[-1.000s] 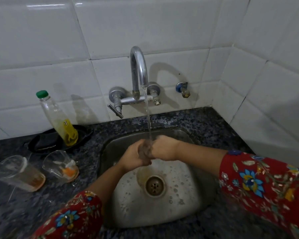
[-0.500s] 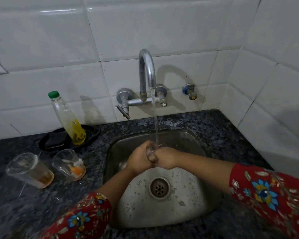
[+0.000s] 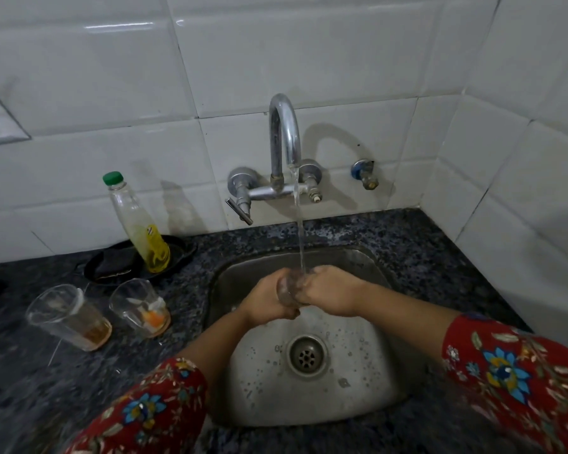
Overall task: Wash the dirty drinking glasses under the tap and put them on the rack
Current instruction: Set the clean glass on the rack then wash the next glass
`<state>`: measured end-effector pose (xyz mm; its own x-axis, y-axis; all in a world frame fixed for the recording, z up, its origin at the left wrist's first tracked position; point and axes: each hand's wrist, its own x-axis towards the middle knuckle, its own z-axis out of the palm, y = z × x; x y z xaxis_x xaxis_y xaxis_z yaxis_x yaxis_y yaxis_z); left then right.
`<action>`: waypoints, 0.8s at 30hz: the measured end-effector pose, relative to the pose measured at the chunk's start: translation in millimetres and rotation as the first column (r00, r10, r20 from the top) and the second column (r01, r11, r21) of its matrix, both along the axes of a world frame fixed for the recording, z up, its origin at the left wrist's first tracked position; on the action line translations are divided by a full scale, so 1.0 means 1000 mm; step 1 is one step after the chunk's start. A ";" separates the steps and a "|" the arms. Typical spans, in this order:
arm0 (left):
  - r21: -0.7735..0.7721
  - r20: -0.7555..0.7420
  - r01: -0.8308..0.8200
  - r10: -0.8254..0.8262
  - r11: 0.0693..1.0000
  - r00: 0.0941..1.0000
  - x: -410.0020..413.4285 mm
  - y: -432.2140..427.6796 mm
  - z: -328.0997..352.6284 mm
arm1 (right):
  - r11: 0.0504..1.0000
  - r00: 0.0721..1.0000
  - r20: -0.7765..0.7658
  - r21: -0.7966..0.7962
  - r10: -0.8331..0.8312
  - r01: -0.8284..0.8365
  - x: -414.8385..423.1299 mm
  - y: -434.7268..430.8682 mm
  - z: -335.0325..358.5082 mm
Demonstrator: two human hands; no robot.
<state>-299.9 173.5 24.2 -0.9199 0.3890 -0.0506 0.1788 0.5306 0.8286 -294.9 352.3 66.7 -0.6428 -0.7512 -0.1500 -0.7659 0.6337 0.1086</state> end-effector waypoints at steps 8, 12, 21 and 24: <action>-0.786 0.127 0.188 -0.144 0.589 0.981 0.007 -0.003 0.025 | 0.341 0.377 0.925 -0.370 0.049 0.864 0.034 -0.014 -0.032; -0.846 0.345 0.377 -0.153 0.377 0.926 0.012 -0.010 0.026 | 0.152 -0.016 0.994 -0.001 0.105 0.988 0.051 -0.022 -0.040; -0.765 0.337 0.326 -0.087 0.556 0.938 0.009 -0.004 0.037 | -0.142 0.105 0.978 -0.080 0.179 0.987 0.062 -0.035 -0.047; -0.271 0.461 0.169 -0.027 0.948 0.887 0.005 -0.013 0.031 | 0.172 0.705 0.692 -0.684 -0.155 0.709 0.051 -0.017 -0.045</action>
<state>-295.2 160.1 55.5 -0.7282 0.3769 -0.5724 -0.1081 0.7615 0.6391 -243.4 335.6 21.5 -0.9839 -0.1757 0.0338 -0.0918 0.3335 -0.9383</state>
